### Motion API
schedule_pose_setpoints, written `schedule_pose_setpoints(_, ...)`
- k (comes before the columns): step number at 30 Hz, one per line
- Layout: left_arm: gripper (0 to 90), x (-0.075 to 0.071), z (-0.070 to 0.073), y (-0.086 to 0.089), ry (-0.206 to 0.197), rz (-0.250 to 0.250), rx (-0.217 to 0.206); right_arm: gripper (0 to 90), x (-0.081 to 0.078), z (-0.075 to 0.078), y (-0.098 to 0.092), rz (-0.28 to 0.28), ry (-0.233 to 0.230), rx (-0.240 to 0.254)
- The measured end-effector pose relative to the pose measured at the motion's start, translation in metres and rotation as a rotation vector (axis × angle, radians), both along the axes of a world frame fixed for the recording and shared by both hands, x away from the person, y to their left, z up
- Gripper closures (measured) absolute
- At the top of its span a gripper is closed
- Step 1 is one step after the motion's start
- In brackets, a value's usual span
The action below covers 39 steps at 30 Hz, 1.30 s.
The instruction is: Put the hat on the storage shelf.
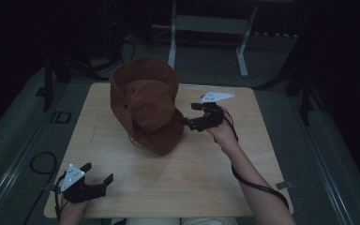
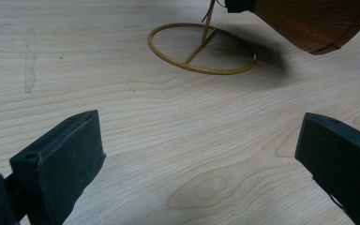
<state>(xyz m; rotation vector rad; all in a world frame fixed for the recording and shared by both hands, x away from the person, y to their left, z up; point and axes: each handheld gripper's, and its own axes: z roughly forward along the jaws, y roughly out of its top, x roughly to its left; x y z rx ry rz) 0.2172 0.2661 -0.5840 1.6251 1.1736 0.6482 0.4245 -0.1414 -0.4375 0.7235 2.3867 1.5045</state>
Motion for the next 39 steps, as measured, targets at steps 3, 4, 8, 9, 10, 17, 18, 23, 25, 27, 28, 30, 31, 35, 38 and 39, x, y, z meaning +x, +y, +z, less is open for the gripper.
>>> schedule_pose_setpoints(3,1.7,0.0,0.0,0.0,0.001,-0.001,-0.002,14.1,-0.005,-0.015,-0.007,-0.003,0.015,-0.007)
schedule_pose_setpoints(4,1.7,0.0,0.0,0.0,0.002,-0.002,-0.003,14.1,-0.006,-0.018,-0.008,-0.006,0.021,-0.008)
schedule_pose_setpoints(8,1.7,0.001,0.0,0.0,0.0,-0.004,-0.003,14.3,-0.011,-0.036,-0.014,-0.02,0.041,0.013)
schedule_pose_setpoints(9,1.7,0.001,0.0,0.0,0.001,-0.003,-0.004,14.3,-0.013,-0.041,-0.015,-0.021,0.047,0.015)
schedule_pose_setpoints(10,1.7,0.001,0.0,0.0,0.001,-0.001,-0.002,14.4,-0.015,-0.045,-0.017,-0.023,0.048,0.016)
schedule_pose_setpoints(17,1.7,0.001,0.0,0.0,0.002,-0.001,-0.006,14.3,-0.032,-0.074,-0.033,-0.022,0.074,0.035)
schedule_pose_setpoints(18,1.7,0.001,0.0,-0.001,0.003,-0.003,-0.006,14.3,-0.035,-0.077,-0.036,-0.023,0.072,0.036)
schedule_pose_setpoints(23,1.7,0.0,0.0,-0.002,0.005,-0.007,-0.001,14.0,-0.051,-0.094,-0.05,-0.024,0.066,0.016)
schedule_pose_setpoints(25,1.7,0.001,0.0,-0.002,0.007,-0.006,-0.001,13.9,-0.057,-0.102,-0.054,-0.024,0.079,0.004)
schedule_pose_setpoints(27,1.7,0.0,0.0,-0.002,0.006,-0.004,-0.001,13.6,-0.063,-0.109,-0.057,-0.031,0.073,-0.02)
schedule_pose_setpoints(28,1.7,0.0,0.0,-0.002,0.006,-0.003,-0.001,13.5,-0.066,-0.112,-0.059,-0.035,0.067,-0.031)
schedule_pose_setpoints(30,1.7,0.0,0.0,-0.002,0.006,-0.002,0.0,13.3,-0.073,-0.116,-0.064,-0.04,0.067,-0.036)
schedule_pose_setpoints(31,1.7,0.0,0.0,-0.002,0.006,-0.003,0.0,13.3,-0.075,-0.118,-0.067,-0.048,0.063,-0.04)
schedule_pose_setpoints(35,1.7,0.001,0.0,-0.002,0.008,-0.002,0.001,13.3,-0.087,-0.124,-0.079,-0.063,0.057,-0.042)
schedule_pose_setpoints(38,1.7,0.0,0.0,-0.002,0.007,-0.002,0.001,13.3,-0.093,-0.125,-0.087,-0.075,0.055,-0.035)
schedule_pose_setpoints(39,1.7,0.0,0.0,-0.002,0.006,-0.003,0.0,13.5,-0.095,-0.124,-0.09,-0.078,0.049,-0.039)
